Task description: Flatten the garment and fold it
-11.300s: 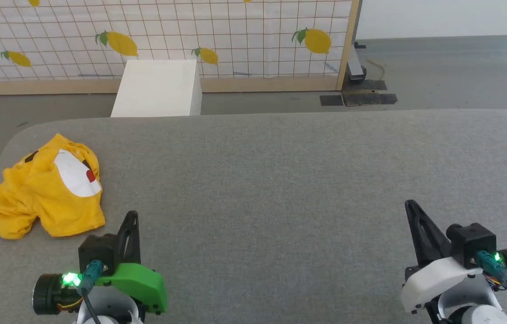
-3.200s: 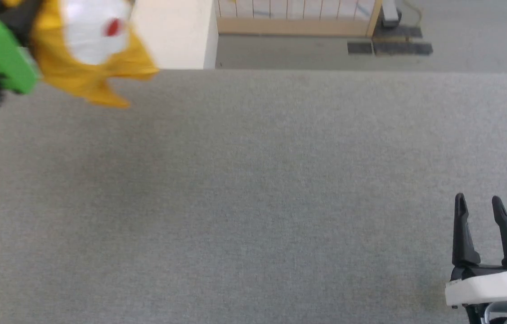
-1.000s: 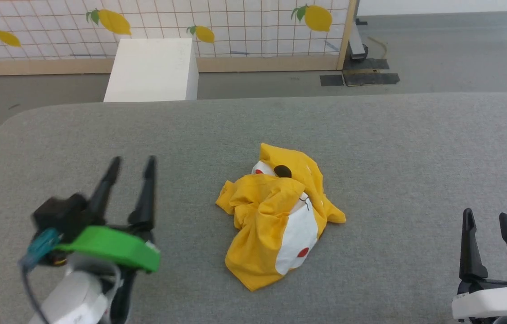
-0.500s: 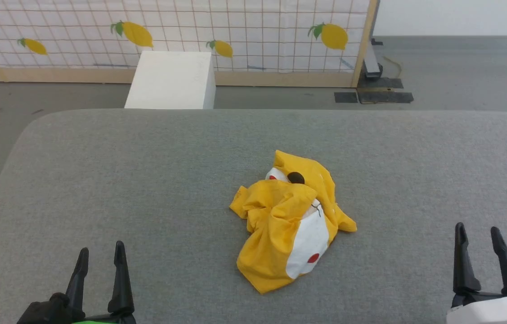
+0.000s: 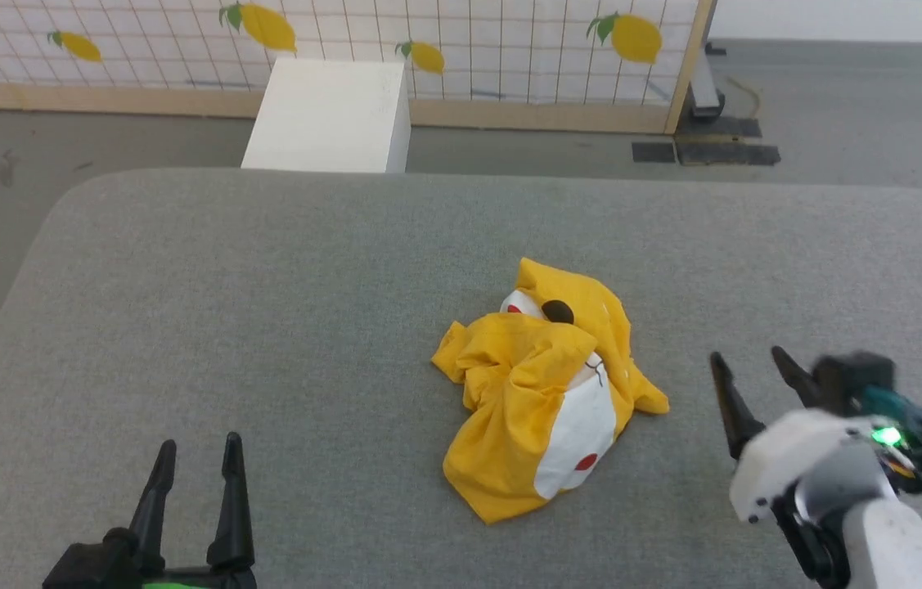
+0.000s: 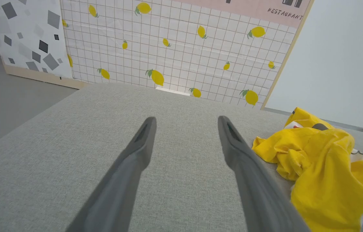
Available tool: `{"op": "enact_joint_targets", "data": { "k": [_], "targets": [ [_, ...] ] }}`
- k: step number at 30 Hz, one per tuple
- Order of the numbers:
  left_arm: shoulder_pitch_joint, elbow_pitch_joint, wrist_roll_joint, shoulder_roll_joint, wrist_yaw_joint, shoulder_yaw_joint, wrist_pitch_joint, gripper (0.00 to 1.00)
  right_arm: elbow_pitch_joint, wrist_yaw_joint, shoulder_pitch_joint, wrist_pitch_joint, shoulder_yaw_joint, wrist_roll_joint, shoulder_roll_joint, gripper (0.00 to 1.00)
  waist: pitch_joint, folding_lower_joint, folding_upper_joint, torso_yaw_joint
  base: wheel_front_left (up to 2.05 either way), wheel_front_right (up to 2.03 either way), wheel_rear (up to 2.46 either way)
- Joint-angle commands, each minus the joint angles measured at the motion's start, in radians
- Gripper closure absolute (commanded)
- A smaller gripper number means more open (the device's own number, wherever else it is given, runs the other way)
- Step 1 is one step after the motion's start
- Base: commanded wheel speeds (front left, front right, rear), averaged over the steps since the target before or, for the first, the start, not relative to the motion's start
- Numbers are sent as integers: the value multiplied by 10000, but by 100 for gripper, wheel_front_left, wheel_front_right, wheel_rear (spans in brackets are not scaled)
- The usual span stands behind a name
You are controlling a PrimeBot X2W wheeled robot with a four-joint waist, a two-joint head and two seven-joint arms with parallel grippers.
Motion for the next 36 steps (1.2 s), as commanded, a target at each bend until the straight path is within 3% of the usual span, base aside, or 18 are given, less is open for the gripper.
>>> {"op": "enact_joint_targets", "data": {
  "k": [1,6,10,14,21,22,24,30,36],
  "targets": [
    [-253,26,77,-76,-95,32,-37,0,-28,-15,-286,655,83,-199,-4,0,280,0,0,195,0,0,0],
    [-511,205,67,-168,-293,75,-37,0,-54,-15,-795,3433,974,-450,-774,0,590,0,0,566,0,0,0],
    [-650,358,51,-210,-381,93,-37,0,-212,-15,-967,4742,1647,-357,-1417,0,769,0,0,870,0,0,0],
    [-768,480,33,-240,-430,79,-37,0,-196,-15,-1170,5145,2196,-195,-1877,0,932,0,0,1142,0,0,0],
    [-1012,597,-15,-262,-464,24,-37,0,693,-15,-1772,5046,2600,-61,-1962,0,1247,0,0,1460,0,0,0],
    [-1072,614,-31,-261,-467,5,-37,0,906,-15,-1880,4943,2595,-91,-1940,17,1309,0,0,1490,0,0,0],
    [-1174,646,-82,-232,-469,-67,-37,0,1281,-15,-2063,4660,2489,-171,-1867,100,1402,0,0,1534,0,0,0],
    [-1259,764,-218,-140,-471,-47,-37,0,1890,-15,-2399,3685,2042,-362,-1525,100,1486,0,0,1400,0,0,0],
    [-1160,771,-175,-102,-472,14,-38,0,1243,-15,-2701,2867,1123,-98,-1141,100,1066,0,0,861,0,0,0]
  ]
}}
